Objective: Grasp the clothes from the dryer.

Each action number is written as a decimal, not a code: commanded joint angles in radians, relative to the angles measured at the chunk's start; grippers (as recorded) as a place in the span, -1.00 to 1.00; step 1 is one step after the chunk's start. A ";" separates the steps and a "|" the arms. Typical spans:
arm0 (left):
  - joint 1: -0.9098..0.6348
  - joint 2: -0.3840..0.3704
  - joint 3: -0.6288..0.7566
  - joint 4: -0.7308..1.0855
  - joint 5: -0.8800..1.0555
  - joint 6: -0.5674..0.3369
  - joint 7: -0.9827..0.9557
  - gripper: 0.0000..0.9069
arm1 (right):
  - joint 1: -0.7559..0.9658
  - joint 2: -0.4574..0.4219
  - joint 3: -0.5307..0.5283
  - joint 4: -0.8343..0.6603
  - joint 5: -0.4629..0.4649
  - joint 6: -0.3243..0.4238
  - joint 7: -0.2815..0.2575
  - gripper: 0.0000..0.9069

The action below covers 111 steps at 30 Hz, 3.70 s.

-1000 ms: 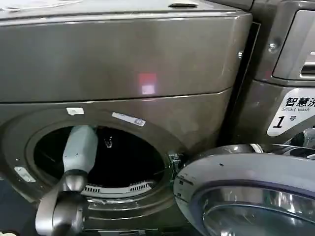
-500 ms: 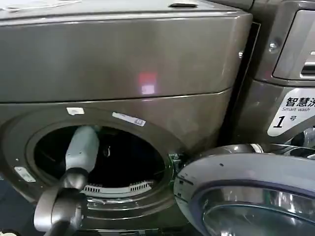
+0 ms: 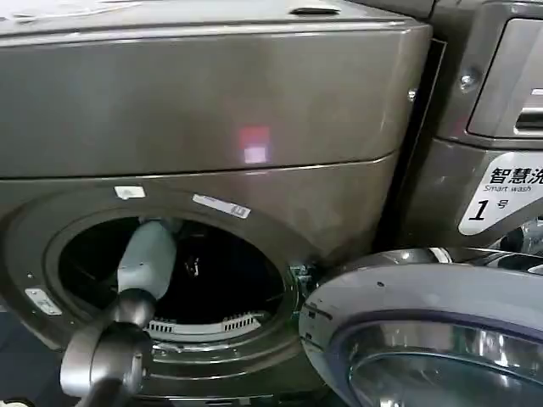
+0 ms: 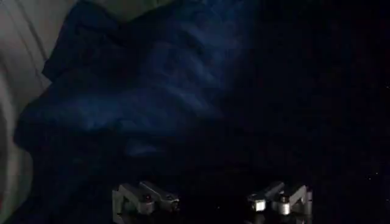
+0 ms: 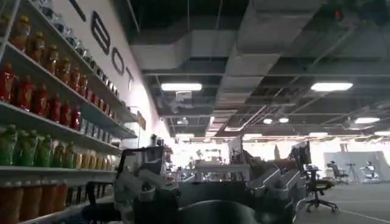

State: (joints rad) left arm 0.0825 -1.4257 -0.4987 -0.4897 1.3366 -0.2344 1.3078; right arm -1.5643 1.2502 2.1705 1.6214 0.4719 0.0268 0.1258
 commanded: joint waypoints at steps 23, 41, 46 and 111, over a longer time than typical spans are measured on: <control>0.019 0.001 0.023 -0.021 -0.063 0.012 -0.012 -1.00 | -0.015 0.012 -0.002 0.054 0.081 -0.058 -0.002 1.00; 0.253 -0.065 -0.014 -0.493 -0.550 0.278 -0.707 -0.82 | 0.008 0.007 -0.029 0.200 0.203 -0.207 -0.032 1.00; 0.274 -0.077 -0.015 -0.524 -0.697 0.356 -0.844 -1.00 | 0.003 0.017 -0.053 0.205 0.205 -0.123 -0.038 1.00; 0.269 -0.143 -0.009 -0.634 -1.158 0.438 -1.181 -1.00 | 0.007 0.018 -0.031 0.219 0.126 -0.188 0.013 1.00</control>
State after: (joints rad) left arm 0.3502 -1.5690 -0.5092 -1.1240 0.1816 0.2049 0.1261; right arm -1.5579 1.2711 2.1325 1.8297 0.6002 -0.1302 0.1261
